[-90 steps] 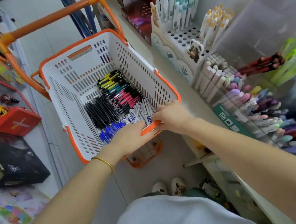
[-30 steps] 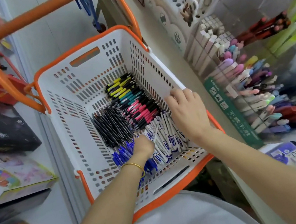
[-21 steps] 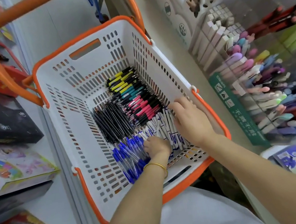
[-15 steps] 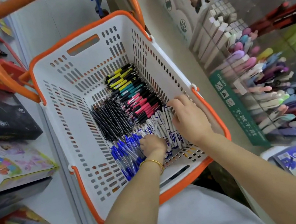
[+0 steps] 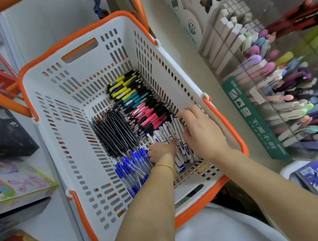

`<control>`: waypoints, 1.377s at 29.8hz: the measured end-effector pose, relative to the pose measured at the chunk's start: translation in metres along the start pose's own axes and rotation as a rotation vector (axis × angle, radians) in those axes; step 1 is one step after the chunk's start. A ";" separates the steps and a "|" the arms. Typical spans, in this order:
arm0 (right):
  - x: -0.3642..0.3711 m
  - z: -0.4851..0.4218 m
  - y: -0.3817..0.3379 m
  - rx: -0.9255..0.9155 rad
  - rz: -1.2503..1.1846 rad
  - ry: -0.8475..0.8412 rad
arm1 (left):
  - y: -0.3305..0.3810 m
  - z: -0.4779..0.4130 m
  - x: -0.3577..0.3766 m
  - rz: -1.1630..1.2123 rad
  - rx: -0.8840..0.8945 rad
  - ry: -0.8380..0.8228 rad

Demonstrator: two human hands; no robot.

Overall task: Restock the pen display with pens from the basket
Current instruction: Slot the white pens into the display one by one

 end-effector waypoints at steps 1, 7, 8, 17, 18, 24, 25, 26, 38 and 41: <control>0.000 0.000 0.000 0.003 -0.004 -0.001 | 0.000 -0.003 0.002 0.026 0.006 -0.006; -0.001 -0.001 0.000 0.008 -0.018 -0.017 | -0.004 -0.012 0.006 0.070 0.002 -0.017; -0.001 -0.001 0.000 0.010 -0.022 -0.017 | -0.002 -0.010 0.005 0.078 0.018 -0.031; 0.000 0.000 0.002 0.012 -0.051 -0.012 | -0.012 -0.010 0.016 0.294 -0.025 -0.110; 0.000 0.000 0.002 0.013 -0.053 -0.013 | -0.011 -0.012 0.018 0.280 -0.012 -0.111; -0.001 0.000 0.002 0.020 -0.062 -0.017 | -0.011 -0.015 0.018 0.226 0.048 -0.113; -0.001 0.000 0.002 0.021 -0.068 -0.022 | -0.009 -0.013 0.019 0.257 0.052 -0.141; -0.001 0.000 0.003 0.026 -0.075 -0.026 | -0.008 -0.012 0.019 0.288 0.049 -0.174; -0.003 0.000 0.002 0.018 -0.145 -0.006 | 0.020 0.078 -0.029 0.455 0.053 -0.577; -0.015 0.003 0.004 0.109 -0.344 0.092 | 0.062 0.101 -0.059 0.674 0.256 -0.537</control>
Point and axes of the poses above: each hand's wrist, its own z-axis away from the middle knuckle, its own x-axis out of the palm, y = z × x, the point moved 10 cm from there along -z, towards the middle knuckle
